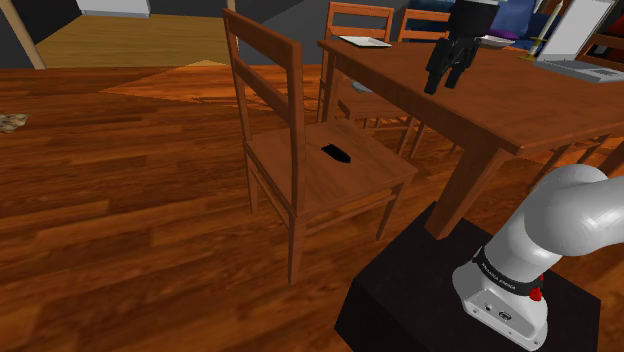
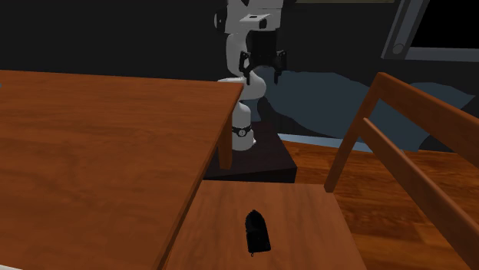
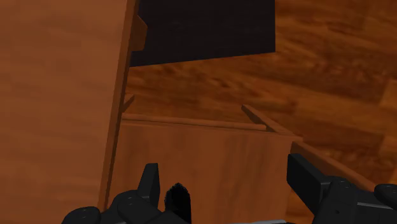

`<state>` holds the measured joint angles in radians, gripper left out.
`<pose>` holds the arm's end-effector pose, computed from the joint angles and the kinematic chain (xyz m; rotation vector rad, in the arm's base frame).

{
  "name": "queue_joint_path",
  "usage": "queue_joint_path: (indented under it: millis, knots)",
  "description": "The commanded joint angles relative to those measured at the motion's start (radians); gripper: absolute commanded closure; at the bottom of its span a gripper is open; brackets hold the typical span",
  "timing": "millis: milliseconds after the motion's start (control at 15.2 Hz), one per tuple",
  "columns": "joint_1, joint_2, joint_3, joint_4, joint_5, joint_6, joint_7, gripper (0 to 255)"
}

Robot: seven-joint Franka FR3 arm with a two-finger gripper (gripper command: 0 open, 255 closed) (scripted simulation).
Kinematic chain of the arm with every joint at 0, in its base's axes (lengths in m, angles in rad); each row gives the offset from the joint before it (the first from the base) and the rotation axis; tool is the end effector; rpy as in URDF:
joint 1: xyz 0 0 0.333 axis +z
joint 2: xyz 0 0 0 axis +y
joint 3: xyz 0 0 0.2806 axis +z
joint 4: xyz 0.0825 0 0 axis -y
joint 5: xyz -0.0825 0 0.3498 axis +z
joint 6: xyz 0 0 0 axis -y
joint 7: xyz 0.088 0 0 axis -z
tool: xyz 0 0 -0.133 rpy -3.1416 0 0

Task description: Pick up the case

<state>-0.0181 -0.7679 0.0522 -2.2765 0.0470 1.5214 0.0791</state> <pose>0.2979 0.0206 0.5639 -3.1290 0.0889 -0.0180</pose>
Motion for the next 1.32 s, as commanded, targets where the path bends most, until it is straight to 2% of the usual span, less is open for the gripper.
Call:
queue_joint_path:
  millis: [0,660,1254]
  knots:
    - [0.0,0.0,0.0,0.0,0.0,0.0,0.0,0]
    - [-0.019,0.259,-0.023,-0.06,-0.022,0.314,-0.045,0]
    - [-0.033,0.566,-0.04,0.006,-0.035,0.552,-0.079,0]
